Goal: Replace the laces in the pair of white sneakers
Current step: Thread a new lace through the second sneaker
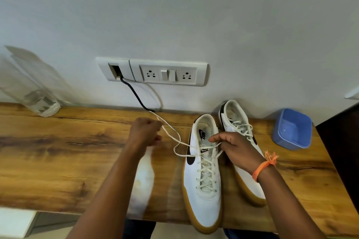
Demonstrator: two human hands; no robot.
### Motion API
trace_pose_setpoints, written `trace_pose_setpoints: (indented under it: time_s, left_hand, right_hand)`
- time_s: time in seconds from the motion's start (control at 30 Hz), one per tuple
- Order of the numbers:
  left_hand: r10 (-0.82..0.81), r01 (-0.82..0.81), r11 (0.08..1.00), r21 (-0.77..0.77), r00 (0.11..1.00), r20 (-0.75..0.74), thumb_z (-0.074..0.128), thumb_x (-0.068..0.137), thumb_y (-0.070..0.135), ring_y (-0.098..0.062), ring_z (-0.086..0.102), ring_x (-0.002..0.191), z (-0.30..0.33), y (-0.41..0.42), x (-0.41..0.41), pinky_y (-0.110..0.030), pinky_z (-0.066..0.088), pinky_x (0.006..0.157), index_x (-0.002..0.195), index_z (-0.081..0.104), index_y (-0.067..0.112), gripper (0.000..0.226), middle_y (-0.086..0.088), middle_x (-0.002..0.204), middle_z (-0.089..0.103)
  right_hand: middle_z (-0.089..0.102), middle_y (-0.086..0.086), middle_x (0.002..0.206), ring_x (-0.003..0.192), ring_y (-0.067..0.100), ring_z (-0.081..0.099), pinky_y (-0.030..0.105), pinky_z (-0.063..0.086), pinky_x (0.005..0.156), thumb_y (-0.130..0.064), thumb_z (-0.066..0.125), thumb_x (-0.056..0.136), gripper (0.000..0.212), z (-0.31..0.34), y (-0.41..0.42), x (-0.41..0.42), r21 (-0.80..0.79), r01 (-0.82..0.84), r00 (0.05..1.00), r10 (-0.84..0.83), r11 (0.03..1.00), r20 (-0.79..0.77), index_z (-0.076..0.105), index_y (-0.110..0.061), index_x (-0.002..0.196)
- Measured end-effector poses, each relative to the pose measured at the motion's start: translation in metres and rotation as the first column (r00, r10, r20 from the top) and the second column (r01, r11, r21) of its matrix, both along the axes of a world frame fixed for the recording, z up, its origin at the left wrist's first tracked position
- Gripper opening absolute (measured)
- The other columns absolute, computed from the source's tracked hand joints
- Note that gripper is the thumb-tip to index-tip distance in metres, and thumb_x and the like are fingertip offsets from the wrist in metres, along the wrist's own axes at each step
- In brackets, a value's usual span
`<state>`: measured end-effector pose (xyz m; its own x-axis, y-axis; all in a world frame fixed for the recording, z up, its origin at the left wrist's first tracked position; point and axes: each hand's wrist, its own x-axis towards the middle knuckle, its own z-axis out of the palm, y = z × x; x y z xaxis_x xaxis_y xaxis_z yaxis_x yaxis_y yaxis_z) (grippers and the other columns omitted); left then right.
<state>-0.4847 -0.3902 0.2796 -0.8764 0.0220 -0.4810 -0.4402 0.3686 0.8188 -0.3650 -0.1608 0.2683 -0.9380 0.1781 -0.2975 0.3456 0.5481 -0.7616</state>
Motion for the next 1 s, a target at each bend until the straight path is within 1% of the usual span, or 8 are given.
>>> trace_pose_setpoints:
  time_s: [0.1,0.3,0.37,0.53,0.63,0.73,0.87,1.0]
  left_hand:
    - [-0.228,0.219,0.964,-0.150,0.973,-0.043,0.067,0.091,0.018,-0.019,0.059,0.050,-0.004,0.019,0.019,-0.017,0.039,0.037,0.081,0.070,0.000,0.020,-0.018,0.081,0.072]
    - [-0.430,0.450,0.882,-0.139,0.890,0.152,0.075,0.085,0.038,-0.006,0.058,0.042,-0.011,0.044,0.047,-0.014,0.036,0.037,0.072,0.071,0.005,0.036,-0.002,0.064,0.071]
    - [-0.416,0.438,0.890,-0.128,0.894,0.164,0.077,0.083,0.036,-0.006,0.058,0.042,-0.012,0.045,0.049,-0.015,0.040,0.040,0.070,0.070,0.006,0.033,-0.001,0.063,0.071]
    - [-0.323,0.329,0.944,0.005,0.924,0.206,0.076,0.085,0.025,-0.010,0.045,0.043,-0.012,0.049,0.049,-0.014,0.031,0.037,0.077,0.070,-0.003,0.030,-0.010,0.060,0.065]
    - [-0.211,0.197,0.977,0.082,0.945,0.250,0.075,0.087,0.019,-0.011,0.048,0.044,-0.015,0.053,0.046,-0.016,0.036,0.040,0.077,0.068,-0.001,0.023,-0.014,0.066,0.064]
    - [-0.200,0.182,0.979,0.089,0.945,0.261,0.071,0.089,0.012,-0.013,0.051,0.045,-0.016,0.053,0.043,-0.018,0.038,0.040,0.075,0.064,0.001,0.020,-0.013,0.064,0.062]
    - [-0.101,0.089,0.992,0.093,0.987,0.124,0.066,0.093,0.010,-0.014,0.051,0.041,-0.010,0.040,0.027,-0.020,0.039,0.039,0.079,0.065,-0.003,0.019,-0.015,0.067,0.060]
    - [0.066,-0.063,0.993,0.100,0.998,-0.019,0.066,0.094,0.017,-0.014,0.054,0.053,-0.004,0.019,0.007,-0.023,0.041,0.047,0.079,0.067,0.004,0.020,-0.008,0.072,0.063]
  right_hand:
    - [0.066,-0.011,0.106,0.102,0.001,0.058,0.001,0.039,0.079,0.002,0.047,0.093,0.036,-0.004,-0.001,0.000,0.026,-0.009,1.000,0.009,1.000,-0.012,0.071,-0.018,0.111]
    - [0.066,-0.010,0.109,0.100,0.005,0.060,0.003,0.040,0.078,0.002,0.055,0.087,0.037,-0.007,-0.001,0.000,0.083,-0.030,0.999,0.031,0.996,-0.016,0.070,-0.021,0.113]
    - [0.066,-0.008,0.110,0.100,0.007,0.060,0.003,0.040,0.078,0.002,0.056,0.087,0.037,-0.008,-0.002,0.000,0.103,-0.034,0.999,0.038,0.994,-0.029,0.070,-0.020,0.113]
    - [0.067,-0.006,0.110,0.094,0.008,0.060,0.018,0.047,0.082,-0.001,0.060,0.086,0.033,-0.011,-0.004,0.000,0.142,-0.035,0.998,0.042,0.989,-0.050,0.070,-0.020,0.111]
    - [0.068,-0.006,0.108,0.093,0.009,0.061,0.024,0.049,0.084,-0.005,0.065,0.085,0.026,-0.013,-0.003,0.000,0.162,-0.034,0.997,0.044,0.986,-0.056,0.072,-0.019,0.107]
    - [0.069,-0.007,0.106,0.093,0.010,0.062,0.032,0.052,0.088,-0.013,0.073,0.082,0.019,-0.017,-0.001,-0.001,0.185,-0.030,0.997,0.042,0.982,-0.059,0.074,-0.019,0.100]
    - [0.070,-0.009,0.108,0.099,0.011,0.063,0.037,0.051,0.092,-0.019,0.075,0.082,0.019,-0.017,-0.003,-0.002,0.237,-0.041,0.997,0.054,0.971,-0.049,0.076,-0.019,0.101]
    - [0.068,-0.014,0.106,0.097,0.010,0.063,0.039,0.051,0.090,-0.026,0.076,0.080,0.015,-0.018,-0.003,-0.002,0.246,-0.056,0.997,0.069,0.968,-0.043,0.077,-0.024,0.095]
